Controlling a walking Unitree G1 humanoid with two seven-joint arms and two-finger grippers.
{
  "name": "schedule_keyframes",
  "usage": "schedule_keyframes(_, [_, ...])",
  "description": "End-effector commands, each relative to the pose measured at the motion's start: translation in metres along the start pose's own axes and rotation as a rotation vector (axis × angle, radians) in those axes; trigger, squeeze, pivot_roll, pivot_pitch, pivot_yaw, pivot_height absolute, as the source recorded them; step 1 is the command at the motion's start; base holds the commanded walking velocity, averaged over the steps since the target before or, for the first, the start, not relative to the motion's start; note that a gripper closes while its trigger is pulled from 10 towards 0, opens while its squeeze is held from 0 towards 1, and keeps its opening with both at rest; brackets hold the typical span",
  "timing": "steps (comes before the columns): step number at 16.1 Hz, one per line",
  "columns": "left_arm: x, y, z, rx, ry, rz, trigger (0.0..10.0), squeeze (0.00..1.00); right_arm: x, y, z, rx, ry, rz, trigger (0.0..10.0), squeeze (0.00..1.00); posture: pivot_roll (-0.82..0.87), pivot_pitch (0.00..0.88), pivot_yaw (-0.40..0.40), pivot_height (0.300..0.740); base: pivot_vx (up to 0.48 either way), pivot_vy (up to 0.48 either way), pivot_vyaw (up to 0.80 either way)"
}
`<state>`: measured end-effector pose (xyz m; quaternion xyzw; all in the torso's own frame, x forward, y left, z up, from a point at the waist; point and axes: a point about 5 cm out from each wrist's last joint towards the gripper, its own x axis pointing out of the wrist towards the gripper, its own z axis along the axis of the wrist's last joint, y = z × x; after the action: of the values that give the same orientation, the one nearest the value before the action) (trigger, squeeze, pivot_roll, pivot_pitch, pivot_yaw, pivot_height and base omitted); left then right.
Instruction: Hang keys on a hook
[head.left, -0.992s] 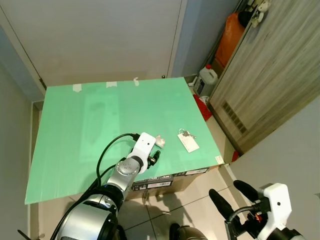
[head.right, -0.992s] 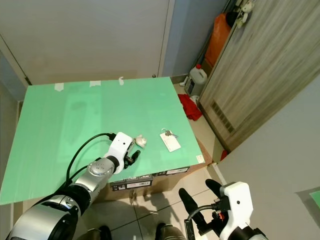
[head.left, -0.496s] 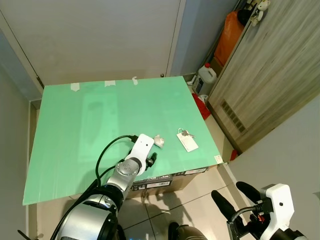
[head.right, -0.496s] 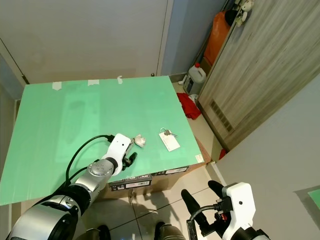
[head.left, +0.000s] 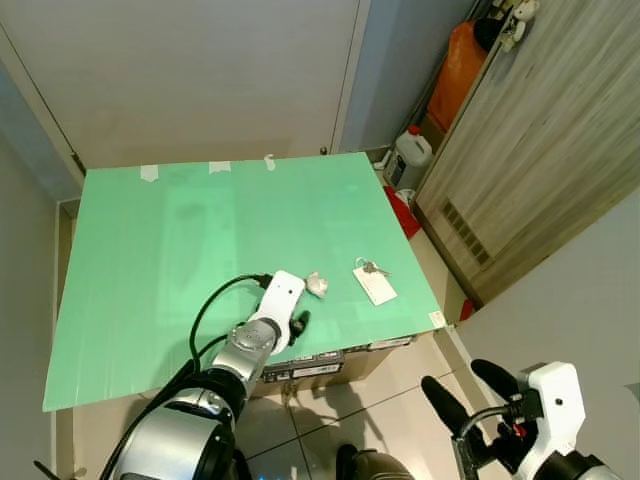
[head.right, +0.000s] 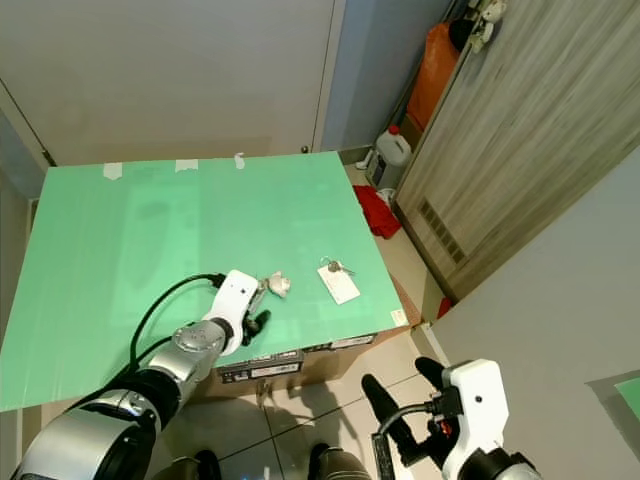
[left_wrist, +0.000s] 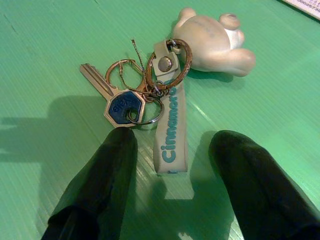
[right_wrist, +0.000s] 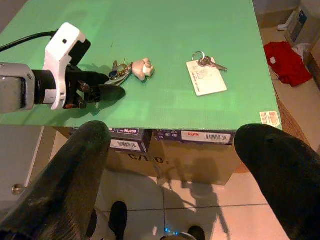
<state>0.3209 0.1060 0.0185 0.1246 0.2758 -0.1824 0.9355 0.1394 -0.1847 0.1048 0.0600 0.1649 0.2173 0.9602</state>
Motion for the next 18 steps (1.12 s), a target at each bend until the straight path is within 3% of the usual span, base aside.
schedule_keyframes(1, [-0.001, -0.007, -0.015, -0.012, 0.063, -0.027, 0.0, 0.0, -0.003, -0.001, 0.001, -0.005, 0.014, -0.008, 10.0, 0.0, -0.4, 0.181, -0.1, 0.74, 0.0, 0.0, 0.0])
schedule_keyframes(9, [-0.002, 0.002, -0.006, 0.002, -0.011, -0.04, 0.0, 0.0, 0.011, -0.001, -0.001, 0.007, 0.001, 0.003, 10.0, 0.0, -0.35, 0.159, -0.071, 0.74, 0.0, 0.0, 0.0])
schedule_keyframes(12, [-0.004, 0.012, 0.019, 0.011, -0.159, -0.037, 0.0, 0.0, 0.03, 0.004, -0.004, 0.035, -0.03, 0.02, 10.0, 0.0, -0.28, 0.134, -0.042, 0.74, 0.0, 0.0, 0.0])
schedule_keyframes(13, [-0.006, 0.019, 0.028, -0.023, -0.217, -0.021, 0.0, 0.0, 0.041, 0.006, -0.005, 0.045, -0.044, 0.035, 10.0, 0.0, -0.24, 0.115, -0.02, 0.74, 0.0, 0.0, 0.0])
schedule_keyframes(14, [-0.009, 0.025, 0.039, -0.07, -0.295, -0.021, 0.0, 0.0, 0.053, 0.009, -0.005, 0.051, -0.061, 0.048, 10.0, 0.0, -0.22, 0.101, -0.009, 0.74, 0.0, 0.0, 0.0])
schedule_keyframes(16, [-0.019, 0.03, 0.059, -0.062, -0.436, -0.034, 0.0, 0.0, 0.076, 0.011, -0.003, 0.064, -0.097, 0.066, 10.0, 0.0, -0.14, 0.054, 0.008, 0.74, 0.0, 0.0, 0.0])
schedule_keyframes(18, [-0.028, 0.032, 0.067, -0.053, -0.511, -0.028, 0.0, 0.0, 0.093, 0.012, 0.0, 0.061, -0.108, 0.08, 10.0, 0.0, -0.1, 0.03, 0.004, 0.74, 0.0, 0.0, 0.0])
